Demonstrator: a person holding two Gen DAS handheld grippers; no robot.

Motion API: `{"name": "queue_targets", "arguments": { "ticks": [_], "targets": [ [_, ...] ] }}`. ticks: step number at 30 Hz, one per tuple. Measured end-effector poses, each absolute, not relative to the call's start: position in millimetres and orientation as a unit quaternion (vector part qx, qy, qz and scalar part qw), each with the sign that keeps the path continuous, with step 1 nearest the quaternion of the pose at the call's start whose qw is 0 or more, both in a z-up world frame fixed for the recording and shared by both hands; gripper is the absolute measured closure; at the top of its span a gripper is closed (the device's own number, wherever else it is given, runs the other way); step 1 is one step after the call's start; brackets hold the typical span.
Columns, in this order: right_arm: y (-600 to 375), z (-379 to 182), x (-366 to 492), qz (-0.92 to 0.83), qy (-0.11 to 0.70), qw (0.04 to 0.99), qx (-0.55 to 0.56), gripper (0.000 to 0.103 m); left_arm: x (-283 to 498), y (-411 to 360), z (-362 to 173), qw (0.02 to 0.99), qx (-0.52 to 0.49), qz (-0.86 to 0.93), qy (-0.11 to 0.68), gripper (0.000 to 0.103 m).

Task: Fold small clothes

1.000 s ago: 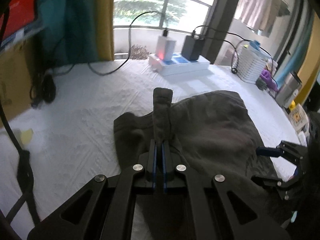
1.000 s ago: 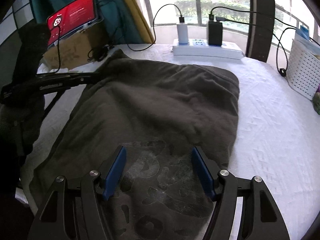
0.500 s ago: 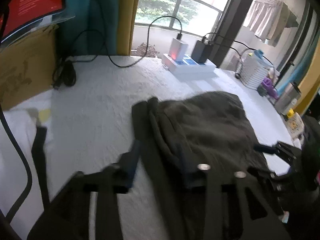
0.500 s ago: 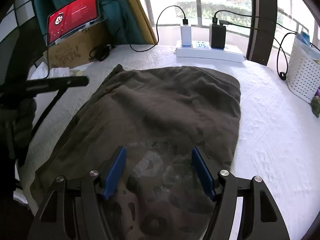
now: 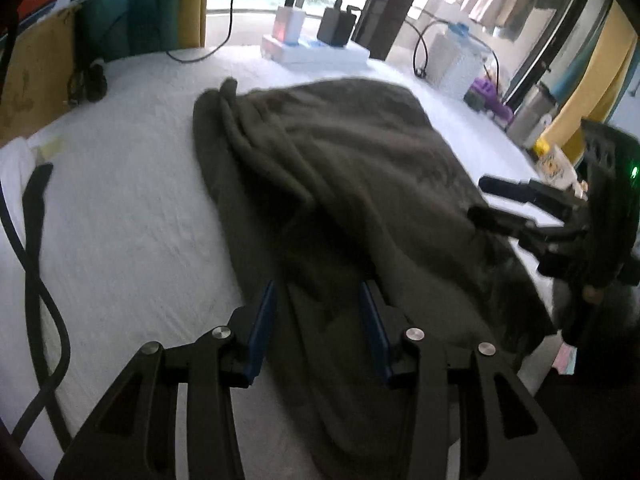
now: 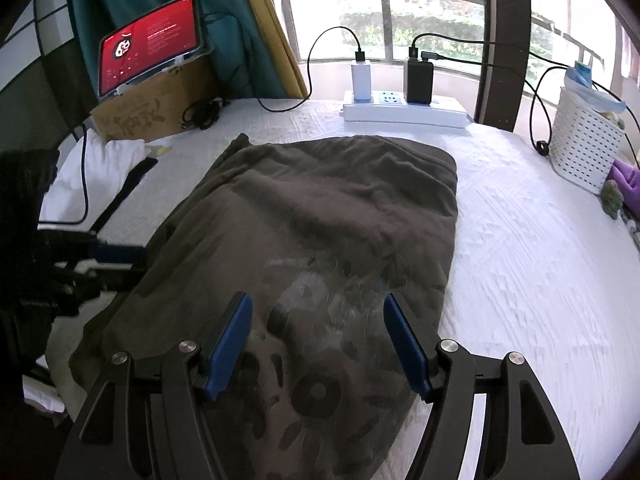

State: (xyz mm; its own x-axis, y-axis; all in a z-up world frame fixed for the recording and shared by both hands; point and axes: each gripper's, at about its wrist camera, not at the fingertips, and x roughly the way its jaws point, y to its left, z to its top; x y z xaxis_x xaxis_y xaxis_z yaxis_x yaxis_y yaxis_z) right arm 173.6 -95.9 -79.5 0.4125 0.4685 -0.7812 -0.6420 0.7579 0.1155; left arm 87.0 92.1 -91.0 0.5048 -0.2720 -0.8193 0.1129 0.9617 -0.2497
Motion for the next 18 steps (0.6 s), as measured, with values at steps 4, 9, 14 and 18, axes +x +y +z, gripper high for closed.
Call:
{"name": "queue_targets", "arguments": {
  "ticks": [4,9,14,18],
  "targets": [
    [-101.7,-77.2,163.3,0.330,0.424,0.837,-0.101,0.033,75.5,82.7,-94.0,0.863,-0.064,-0.116,0.487,0.060],
    [-109.7,-77.4,151.1,0.327,0.422,0.840,-0.097,0.033,60.0,76.5,-96.3,0.871,-0.050,-0.114,0.476,0.093],
    [-117.6,-77.8,138.5,0.326,0.421,0.841,-0.095,0.032,41.2,69.2,-81.9,0.892,-0.029,-0.100,0.440,0.102],
    [-120.5,-78.7,128.0,0.330,0.420,0.840,-0.094,0.032,27.0,72.3,-67.5,0.902,-0.036,-0.093,0.421,0.102]
  ]
}}
